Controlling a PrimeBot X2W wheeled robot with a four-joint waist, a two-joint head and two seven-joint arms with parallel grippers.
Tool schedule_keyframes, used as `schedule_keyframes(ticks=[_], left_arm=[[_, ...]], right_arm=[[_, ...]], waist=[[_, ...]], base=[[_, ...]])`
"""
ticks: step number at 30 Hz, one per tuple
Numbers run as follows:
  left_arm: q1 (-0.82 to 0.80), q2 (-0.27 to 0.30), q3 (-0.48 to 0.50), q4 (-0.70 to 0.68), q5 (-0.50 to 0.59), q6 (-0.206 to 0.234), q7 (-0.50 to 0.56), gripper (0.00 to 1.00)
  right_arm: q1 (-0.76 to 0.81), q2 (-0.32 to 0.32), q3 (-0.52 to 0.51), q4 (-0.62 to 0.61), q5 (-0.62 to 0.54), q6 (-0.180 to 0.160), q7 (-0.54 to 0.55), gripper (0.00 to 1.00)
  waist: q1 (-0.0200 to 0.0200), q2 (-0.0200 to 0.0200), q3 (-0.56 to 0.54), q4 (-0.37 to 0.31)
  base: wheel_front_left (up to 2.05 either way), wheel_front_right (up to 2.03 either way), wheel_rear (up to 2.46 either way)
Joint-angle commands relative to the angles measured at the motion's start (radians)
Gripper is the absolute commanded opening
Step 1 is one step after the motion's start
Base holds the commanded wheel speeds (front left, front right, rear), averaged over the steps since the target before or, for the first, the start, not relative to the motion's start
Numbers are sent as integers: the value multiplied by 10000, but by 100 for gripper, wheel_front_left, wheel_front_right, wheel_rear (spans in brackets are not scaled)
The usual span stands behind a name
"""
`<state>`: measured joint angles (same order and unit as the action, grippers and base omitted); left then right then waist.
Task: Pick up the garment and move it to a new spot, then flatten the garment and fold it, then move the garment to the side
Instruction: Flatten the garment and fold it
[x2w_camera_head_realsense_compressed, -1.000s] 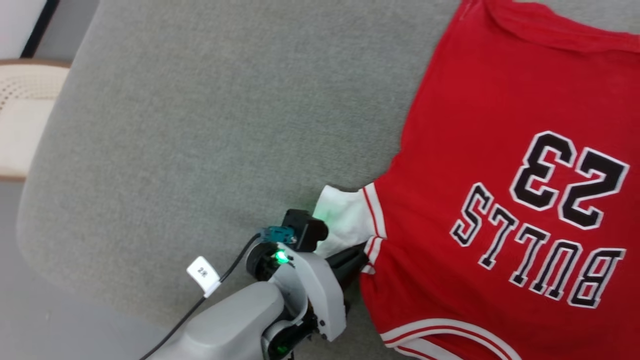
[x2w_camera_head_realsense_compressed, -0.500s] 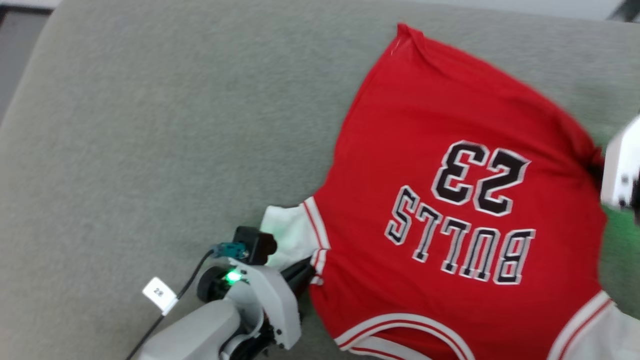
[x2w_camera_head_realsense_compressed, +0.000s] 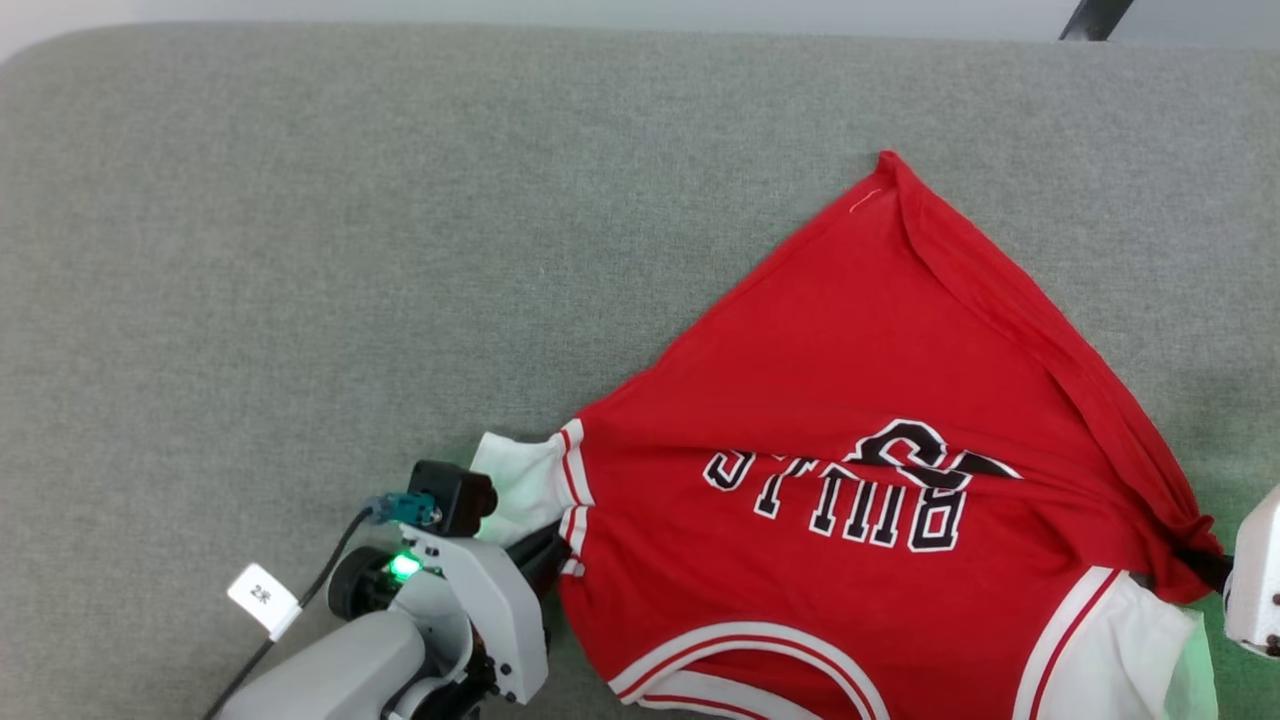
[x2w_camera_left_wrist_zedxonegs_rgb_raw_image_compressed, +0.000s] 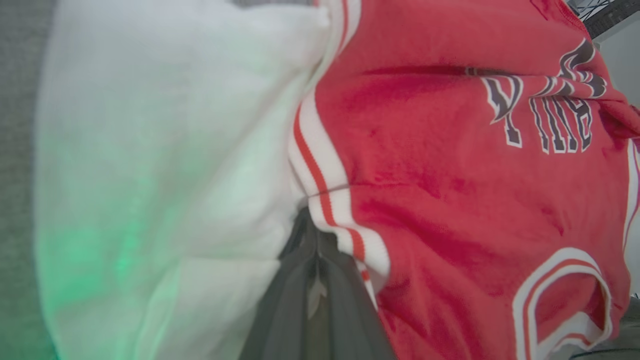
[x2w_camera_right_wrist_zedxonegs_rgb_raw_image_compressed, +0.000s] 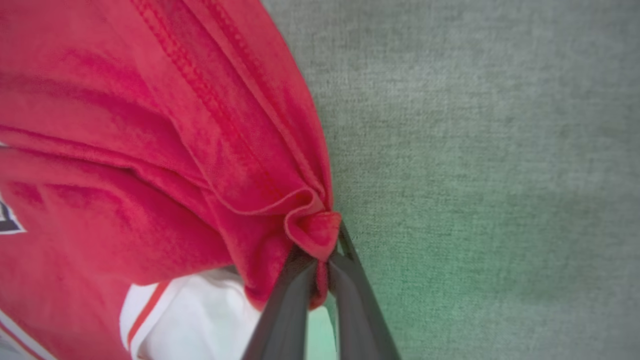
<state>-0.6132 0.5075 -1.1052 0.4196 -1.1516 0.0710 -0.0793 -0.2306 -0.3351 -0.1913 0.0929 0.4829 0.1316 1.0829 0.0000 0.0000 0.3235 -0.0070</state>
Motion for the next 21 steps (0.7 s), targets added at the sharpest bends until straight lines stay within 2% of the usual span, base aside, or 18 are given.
schedule_keyframes(ticks=[1, 5, 6, 7, 8, 9, 12, 14, 18, 21], left_arm=[[-121, -291, -48, 364, 7, 360, 282, 0], [-192, -306, -77, 304, 40, 386, 356, 0], [-190, -319, -103, 301, 46, 362, 369, 0], [-176, -334, -120, 309, 44, 345, 394, 0], [-153, -336, -136, 326, 30, 326, 405, 0], [-111, -332, -169, 333, 16, 314, 411, 0], [-1, -313, -203, 332, -28, 291, 432, 0], [109, -266, -205, 342, -48, 301, 393, 0], [308, -213, -218, 298, -103, 334, 295, 0], [417, -202, -213, 219, -134, 343, 268, 0]], right_arm=[[321, 268, -67, 166, -199, -16, 113, 0], [106, 680, -89, 907, -856, -17, -330, 0], [-55, 738, -48, 1196, -975, -17, -500, 6], [-163, 745, -14, 1543, -1116, -24, -593, 24], [-272, 734, 44, 1850, -1247, -30, -681, 76], [-379, 676, 81, 2088, -1337, -33, -734, 100], [-672, 511, 268, 2323, -1313, -40, -677, 100], [-798, 304, 376, 1948, -1119, -34, -518, 100], [-654, -244, 169, 560, -773, -17, -113, 100], [-425, -380, -138, -827, -470, -14, -10, 100]], waist=[[0, 0, 78, -35], [0, 0, 159, -43], [0, 0, 152, -42], [0, 0, 128, -35], [0, 0, 87, -33], [0, 0, 42, -30], [0, 0, -108, -15], [0, 0, -243, -36], [0, 0, -480, -76], [0, 0, -588, -77]], base=[[0, 0, 0], [0, 0, 0], [0, 0, 0], [0, 0, 0], [0, 0, 0], [0, 0, 0], [0, 0, 0], [0, 0, 0], [0, 0, 0], [0, 0, 0]])
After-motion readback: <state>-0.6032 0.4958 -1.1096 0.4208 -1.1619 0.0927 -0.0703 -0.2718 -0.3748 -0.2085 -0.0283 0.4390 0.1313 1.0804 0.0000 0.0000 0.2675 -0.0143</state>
